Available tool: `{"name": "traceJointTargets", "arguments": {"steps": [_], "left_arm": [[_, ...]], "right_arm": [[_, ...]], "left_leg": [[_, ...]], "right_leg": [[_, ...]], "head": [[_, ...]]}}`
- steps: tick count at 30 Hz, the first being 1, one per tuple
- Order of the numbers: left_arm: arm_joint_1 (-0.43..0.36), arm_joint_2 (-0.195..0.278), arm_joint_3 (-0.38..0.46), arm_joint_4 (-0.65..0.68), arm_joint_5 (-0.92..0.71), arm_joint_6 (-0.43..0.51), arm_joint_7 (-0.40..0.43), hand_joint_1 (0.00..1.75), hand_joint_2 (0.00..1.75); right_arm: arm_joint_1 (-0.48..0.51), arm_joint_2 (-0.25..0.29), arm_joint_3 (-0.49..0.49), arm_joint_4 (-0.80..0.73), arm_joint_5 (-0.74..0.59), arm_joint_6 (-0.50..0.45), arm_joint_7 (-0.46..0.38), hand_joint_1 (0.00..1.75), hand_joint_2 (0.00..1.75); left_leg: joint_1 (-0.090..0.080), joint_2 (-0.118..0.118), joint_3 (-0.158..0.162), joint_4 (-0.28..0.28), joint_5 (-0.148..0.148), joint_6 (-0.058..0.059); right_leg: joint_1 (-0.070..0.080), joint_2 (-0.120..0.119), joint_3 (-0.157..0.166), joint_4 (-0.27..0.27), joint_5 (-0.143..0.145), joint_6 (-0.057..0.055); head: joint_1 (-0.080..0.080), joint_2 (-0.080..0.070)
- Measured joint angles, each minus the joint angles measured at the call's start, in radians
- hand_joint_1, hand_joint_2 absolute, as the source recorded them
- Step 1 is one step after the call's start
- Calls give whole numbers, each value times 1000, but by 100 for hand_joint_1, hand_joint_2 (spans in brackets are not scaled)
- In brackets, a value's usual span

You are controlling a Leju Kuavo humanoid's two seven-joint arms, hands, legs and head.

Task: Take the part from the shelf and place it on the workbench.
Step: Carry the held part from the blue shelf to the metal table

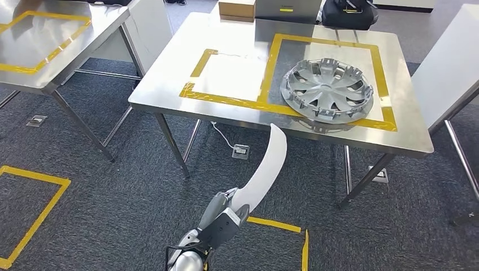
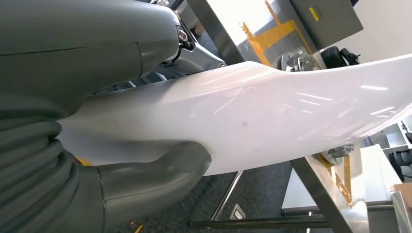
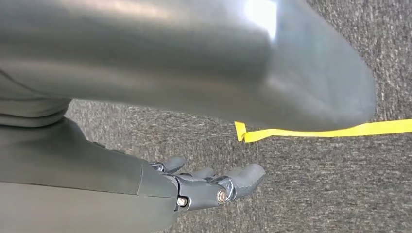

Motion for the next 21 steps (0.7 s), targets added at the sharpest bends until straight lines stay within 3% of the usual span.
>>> {"name": "traceJointTargets", "arguments": {"steps": [3, 5, 6, 8, 9, 10, 12, 13, 15, 17, 19, 20, 21], "left_arm": [[-3, -2, 0, 3, 0, -2, 0, 175, 175], [-2, -2, 0, 7, 0, -3, 1, 175, 175], [-2, -2, 0, 9, 0, -3, 1, 175, 175], [-2, -1, 0, 10, 0, -4, 0, 175, 175], [-3, -1, 0, 10, 0, -4, 0, 175, 175], [-3, 0, 0, 10, -1, -4, 0, 175, 175], [-5, 0, 0, 11, -4, -5, -2, 175, 175], [-6, 0, 0, 11, -5, -5, -3, 175, 175], [-8, -1, 0, 10, -6, -4, -5, 175, 175], [-9, -1, 0, 12, -7, -4, -7, 175, 175], [-8, 0, 0, 16, -8, -4, -7, 175, 175], [-7, 0, 0, 17, -8, -4, -8, 175, 175], [-7, 0, 0, 19, -8, -3, -8, 175, 175]], "right_arm": [[1, 0, 0, 0, 2, 0, 0, 0, 0], [3, -1, 0, 0, 3, 0, 1, 0, 0], [4, -2, 0, 0, 4, 0, 1, 0, 0], [4, -4, 0, 0, 4, 0, 1, 0, 0], [3, -2, 0, 1, 5, 1, 1, 0, 0], [1, -1, 0, 1, 4, 1, 1, 0, 0], [0, 1, 0, 1, 5, 1, 2, 0, 0], [0, 0, 0, 1, 5, 1, 2, 0, 0], [1, -1, 0, 0, 5, 1, 3, 0, 0], [-1, -1, 0, 0, 5, 1, 2, 0, 0], [-2, -1, 0, 0, 5, 1, 3, 0, 0], [-1, -1, 0, 0, 5, 1, 3, 0, 0], [0, -1, 0, 0, 5, 0, 3, 0, 0]], "left_leg": [[10, 17, 12, -15, 6, -2], [17, 31, 13, -11, 0, -12], [23, 37, 14, -5, -6, -20], [37, 51, 15, 17, -26, -42], [41, 57, 13, 31, -39, -55], [42, 62, 12, 41, -50, -66], [40, 69, 16, 46, -64, -79], [41, 70, 22, 43, -67, -83], [44, 50, 19, 66, -90, -85], [36, 16, -34, 176, -150, -75], [21, 3, -115, 318, -201, -60], [15, 1, -141, 353, -202, -50], [8, -1, -149, 350, -182, -38]], "right_leg": [[-11, 0, -89, 159, -71, 18], [-25, -2, -137, 230, -78, 34], [-32, -4, -133, 209, -53, 43], [-45, -26, -81, 93, 14, 64], [-49, -37, -58, 42, 35, 67], [-49, -44, -48, 18, 38, 60], [-45, -38, -52, 25, 24, 29], [-44, -29, -54, 31, 19, 15], [-42, -14, -52, 34, 15, 0], [-37, 1, -50, 32, 14, -12], [-27, 21, -49, 31, 13, -20], [-21, 32, -48, 32, 12, -23], [-15, 43, -46, 32, 12, -25]], "head": [[6, 0], [6, 0], [6, 0], [7, 0], [11, 0], [13, 0], [12, 0], [5, 0], [-1, 0], [-7, 0], [-10, 0], [-11, 0], [-11, 0]]}}
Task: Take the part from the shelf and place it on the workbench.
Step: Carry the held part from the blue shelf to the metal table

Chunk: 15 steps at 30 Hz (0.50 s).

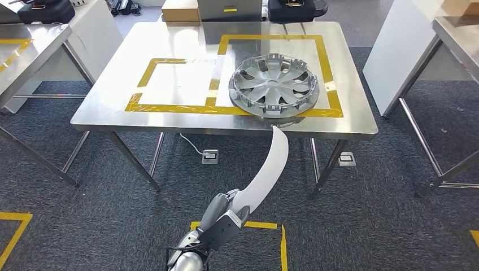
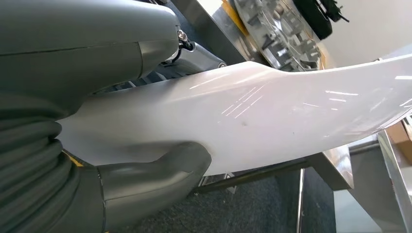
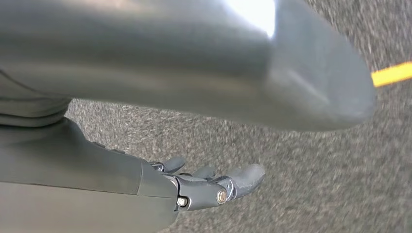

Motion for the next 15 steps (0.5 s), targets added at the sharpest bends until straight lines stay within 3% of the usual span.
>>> {"name": "traceJointTargets", "arguments": {"steps": [3, 4, 5, 7, 9, 11, 13, 14, 15], "left_arm": [[-2, 0, 0, 1, 0, 1, -3, 175, 175], [-2, 0, 0, 1, -1, 1, -4, 175, 175], [-3, -1, 0, 1, -1, 1, -4, 175, 175], [-4, -3, 0, 2, -1, 2, -5, 175, 175], [-6, -6, 0, 2, 0, 3, -6, 175, 175], [-8, -8, 0, 2, 2, 4, -5, 175, 175], [-9, -8, 0, 5, 8, 4, -2, 175, 175], [-8, -8, 0, 7, 13, 4, 1, 175, 175], [-8, -8, 0, 9, 18, 4, 3, 175, 175]], "right_arm": [[1, 1, 0, 0, 0, -1, 0, 0, 0], [1, 2, 0, 0, 0, -1, 1, 0, 0], [2, 2, 0, 0, 1, -1, 2, 0, 0], [3, 2, 0, 0, 2, 0, 3, 0, 0], [4, 1, 0, 0, 3, 0, 3, 0, 0], [2, 1, 0, 0, 3, 0, 3, 0, 0], [1, 0, 0, 0, 3, 1, 5, 0, 0], [1, -1, 0, 0, 3, 2, 6, 0, 0], [2, -1, 0, 0, 2, 2, 7, 0, 0]], "left_leg": [[-25, -21, 56, -169, 115, 47], [-31, -28, 74, -222, 139, 57], [-38, -33, 83, -250, 150, 61], [-44, -32, 87, -268, 156, 58], [-39, -26, 95, -282, 167, 58], [-33, -16, 101, -294, 175, 62], [-32, -5, 101, -294, 175, 66], [-32, 0, 101, -294, 173, 66], [-32, 4, 102, -293, 170, 65]], "right_leg": [[13, 28, 8, 0, -1, -2], [15, 34, 9, 0, -2, 0], [14, 37, 9, -1, -2, 3], [10, 41, 8, -5, -2, 16], [8, 26, 5, 5, -9, 27], [10, -10, -30, 80, -56, 36], [7, -33, -90, 205, -116, 45], [5, -37, -109, 243, -125, 49], [3, -39, -111, 246, -115, 52]], "head": [[1, 0], [3, 0], [3, 0], [0, 0], [0, 0], [6, 0], [11, 0], [11, 0], [11, 0]]}}
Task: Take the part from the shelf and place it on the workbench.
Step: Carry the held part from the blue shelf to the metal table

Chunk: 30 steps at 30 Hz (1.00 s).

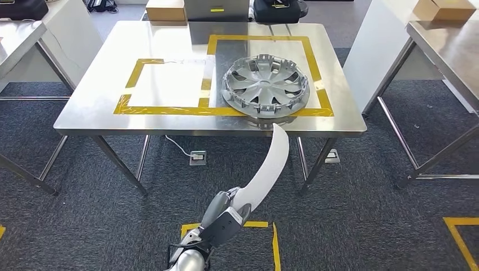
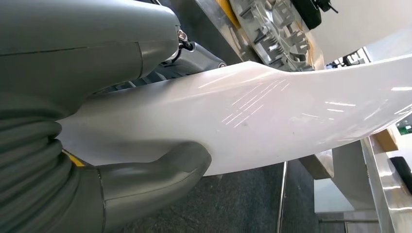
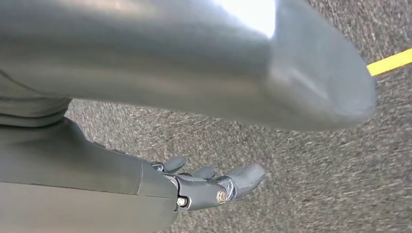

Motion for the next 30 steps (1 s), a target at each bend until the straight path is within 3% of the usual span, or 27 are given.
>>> {"name": "traceJointTargets", "arguments": {"steps": [2, 4, 5, 7, 9, 11, 13, 14, 15, 16, 18, 19, 20, 23, 25, 26, 28, 29, 30], "left_arm": [[0, 0, 0, 2, 9, 0, 2, 175, 175], [-1, -1, 0, 2, 14, 0, 3, 175, 175], [-1, -1, 1, 2, 15, 0, 3, 175, 175], [-2, -1, 1, 1, 16, 0, 3, 175, 175], [-3, -1, 1, -1, 16, 0, 2, 175, 175], [-4, 0, 1, -3, 16, 0, 2, 175, 175], [-1, 2, 1, -1, 17, 0, 3, 175, 175], [1, 4, 1, -1, 17, 0, 3, 175, 175], [3, 4, 1, 0, 17, 0, 3, 175, 175], [4, 5, 1, 0, 18, 0, 3, 175, 175], [5, 6, 1, 1, 18, 2, 3, 175, 175], [6, 7, 1, 1, 18, 4, 3, 175, 175], [7, 7, 1, 1, 18, 5, 4, 175, 175], [11, 6, 2, -2, 19, 8, 6, 175, 175], [10, 4, 2, -7, 19, 9, 5, 175, 175], [9, 3, 2, -9, 19, 9, 5, 175, 175], [8, 3, 2, -9, 19, 11, 5, 175, 175], [9, 3, 2, -9, 19, 13, 5, 175, 175], [10, 3, 2, -8, 19, 15, 5, 175, 175]], "right_arm": [[0, -1, 0, 0, 0, 2, 2, 0, 0], [-1, -1, 0, 0, -1, 2, 5, 0, 0], [-2, -1, 0, 0, -1, 3, 6, 0, 0], [-2, -1, 0, 0, -2, 2, 8, 0, 0], [0, -2, 0, 0, -2, 2, 8, 0, 0], [2, -1, 0, 0, -2, 3, 8, 0, 0], [2, -2, 0, 0, -2, 3, 8, 0, 0], [2, -2, 0, 0, -2, 3, 8, 0, 0], [3, -2, 0, 0, -2, 2, 8, 0, 0], [3, -2, 0, 0, -2, 3, 8, 0, 0], [3, -1, 0, 0, -2, 3, 8, 0, 0], [2, -1, 0, 0, -2, 3, 8, 0, 0], [2, -1, 0, 0, -2, 3, 9, 0, 0], [0, -1, 0, 0, -2, 3, 10, 0, 0], [-1, -1, 0, 0, -1, 3, 10, 0, 0], [-2, -1, 0, 0, 0, 3, 10, 0, 0], [-1, -1, 0, 0, 0, 3, 10, 0, 0], [0, -1, 0, 0, 0, 3, 11, 0, 0], [1, -1, -1, 0, 0, 2, 11, 0, 0]], "left_leg": [[1, 5, 3, 3, -7, -4], [-2, 7, 7, 7, -16, -13], [-3, 8, 7, 7, -22, -18], [-4, 9, 10, 3, -35, -29], [-2, 5, 11, 17, -44, -40], [1, -2, -30, 102, -70, -52], [7, -6, -120, 240, -112, -62], [10, -6, -160, 288, -115, -65], [13, -6, -186, 301, -96, -67], [15, -6, -192, 273, -53, -68], [17, -7, -164, 142, 59, -67], [17, -10, -147, 86, 94, -64], [15, -11, -137, 52, 108, -58], [11, -14, -130, 39, 92, -33], [14, -14, -118, 29, 83, -19], [15, -13, -110, 25, 78, -13], [13, -11, -99, 22, 67, -5], [11, -11, -94, 22, 61, -3], [10, -12, -88, 22, 56, -2]], "right_leg": [[-2, -6, 56, -106, 63, 1], [1, -14, 124, -229, 100, -9], [4, -17, 141, -261, 101, -16], [8, -15, 146, -273, 87, -33], [3, -11, 162, -281, 80, -45], [-4, -7, 189, -287, 72, -57], [-5, -6, 214, -287, 56, -61], [-5, -3, 227, -287, 47, -61], [-6, 1, 242, -287, 37, -59], [-8, 5, 258, -287, 24, -55], [-11, 14, 290, -286, -4, -45], [-10, 17, 301, -285, -18, -38], [-10, 20, 308, -286, -29, -31], [-13, 22, 322, -305, -45, -10], [-14, 11, 313, -277, -64, -1], [-14, 5, 287, -229, -84, 2], [-12, -1, 193, -81, -132, 5], [-11, -1, 148, -23, -139, 5], [-10, -1, 116, 4, -126, 4]], "head": [[1, 0], [1, 0], [1, 0], [1, 0], [0, 0], [-3, 0], [-5, 0], [-6, 0], [-6, 0], [-6, 0], [-6, 0], [-7, 0], [-7, 0], [-6, 0], [-4, 0], [-2, 0], [1, 0], [1, 0], [2, 0]]}}
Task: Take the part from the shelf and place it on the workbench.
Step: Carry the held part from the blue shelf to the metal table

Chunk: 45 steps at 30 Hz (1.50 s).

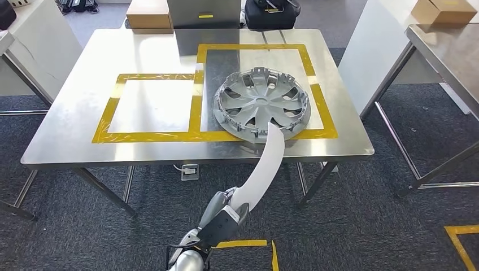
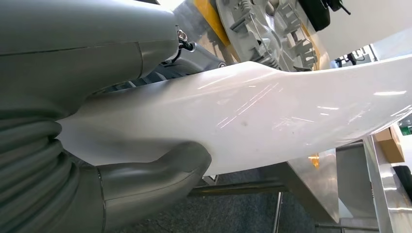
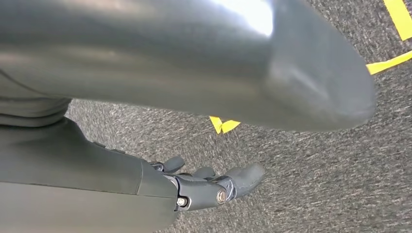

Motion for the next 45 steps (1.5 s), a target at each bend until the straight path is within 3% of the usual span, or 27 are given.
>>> {"name": "traceJointTargets", "arguments": {"steps": [1, 3, 4, 6, 13, 25, 28, 33, 38, 45], "left_arm": [[0, 0, 0, 0, 0, 2, 0, 175, 175], [0, 0, 0, 1, -1, 7, -2, 175, 175], [-1, -1, 1, 1, -1, 8, -3, 175, 175], [-2, 0, 1, 1, -2, 10, -4, 175, 175], [-2, 0, 1, 1, -3, 11, -4, 175, 175], [-2, 0, 1, 1, -6, 25, -9, 175, 175], [0, 2, 1, 2, -26, 73, -8, 175, 175], [-5, 3, 10, 5, -106, 237, -4, 175, 175], [-61, 13, 37, 3, -151, 286, -1, 175, 175], [-201, 34, 89, -26, -178, 295, 15, 175, 175]], "right_arm": [[1, 0, 0, 0, 0, 0, 0, 0, 0], [0, 0, 0, 0, 0, 0, 0, 0, 0], [-1, -1, 0, 0, 0, 0, 0, 0, 0], [-3, -1, 0, 0, 0, 0, 0, 0, 0], [-1, 0, -1, 0, 0, 0, 0, 0, 0], [-1, 0, -1, 0, 6, 1, 3, 0, 0], [-1, 0, 0, 0, 19, 11, 11, 0, 0], [0, 0, 7, 0, 35, 29, 13, 0, 0], [0, 0, 13, 0, 38, 47, 11, 0, 0], [0, 1, 19, 0, 50, 71, 16, 0, 0]], "left_leg": [[-2, -1, 8, 0, -5, 0], [-4, -2, 24, 1, -15, -2], [-7, -3, 29, 2, -20, -5], [-12, -2, 32, 6, -29, -8], [-12, 1, 39, -2, -26, -21], [-10, 0, 40, -4, -26, -25], [-12, 0, 40, -4, -27, -24], [-12, 0, 40, -4, -27, -24], [-13, 0, 40, -4, -26, -23], [-13, 0, 41, -4, -25, -24]], "right_leg": [[1, 0, -11, -15, 35, -3], [7, -4, 14, -137, 138, -16], [12, -7, 33, -201, 174, -23], [17, -12, 52, -271, 202, -30], [20, -9, 55, -275, 202, -36], [20, -8, 55, -275, 199, -39], [20, -9, 56, -275, 200, -39], [20, -9, 56, -275, 200, -38], [20, -9, 56, -275, 201, -37], [20, -9, 57, -275, 202, -37]], "head": [[1, 0], [3, 0], [3, 0], [3, 0], [2, 0], [2, 0], [2, 0], [2, 0], [2, 0], [2, 0]]}}
